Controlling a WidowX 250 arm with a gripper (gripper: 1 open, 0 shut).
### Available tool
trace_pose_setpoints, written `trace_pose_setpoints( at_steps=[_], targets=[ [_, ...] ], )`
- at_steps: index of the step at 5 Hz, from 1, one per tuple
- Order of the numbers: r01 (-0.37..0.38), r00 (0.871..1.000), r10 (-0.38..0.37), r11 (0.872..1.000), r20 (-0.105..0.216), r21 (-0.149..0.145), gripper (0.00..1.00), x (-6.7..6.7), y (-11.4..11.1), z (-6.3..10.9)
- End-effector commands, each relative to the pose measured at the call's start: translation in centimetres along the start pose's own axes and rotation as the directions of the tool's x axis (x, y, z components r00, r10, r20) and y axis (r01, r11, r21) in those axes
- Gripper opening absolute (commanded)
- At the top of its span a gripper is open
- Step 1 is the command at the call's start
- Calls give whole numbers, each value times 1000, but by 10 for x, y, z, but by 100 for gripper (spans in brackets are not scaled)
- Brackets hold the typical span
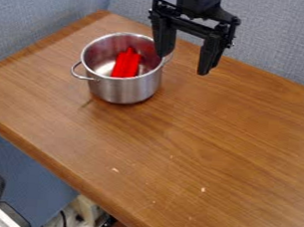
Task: Move the red object from the metal pot to the table
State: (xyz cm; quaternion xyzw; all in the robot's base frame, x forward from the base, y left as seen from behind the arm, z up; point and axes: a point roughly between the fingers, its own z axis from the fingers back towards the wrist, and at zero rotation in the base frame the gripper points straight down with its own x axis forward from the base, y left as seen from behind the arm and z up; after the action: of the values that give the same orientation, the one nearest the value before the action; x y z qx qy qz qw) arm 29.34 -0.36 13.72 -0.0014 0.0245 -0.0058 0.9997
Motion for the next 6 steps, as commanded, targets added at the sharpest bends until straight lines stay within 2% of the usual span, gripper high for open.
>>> trace_pose_setpoints(
  at_steps=[1, 2, 3, 5, 6],
  targets=[
    [48, 999, -48, 999, -17, 1, 100, 4, 1, 0],
    [63, 998, -63, 998, -12, 26, 100, 3, 18, 5],
    [66, 998, -65, 997, -17, 31, 100, 3, 28, 9],
    [25, 1000, -26, 997, 12, 70, 100, 6, 63, 49],
    [3, 1000, -3, 998, -2, 65, 100, 6, 80, 62]
  ],
)
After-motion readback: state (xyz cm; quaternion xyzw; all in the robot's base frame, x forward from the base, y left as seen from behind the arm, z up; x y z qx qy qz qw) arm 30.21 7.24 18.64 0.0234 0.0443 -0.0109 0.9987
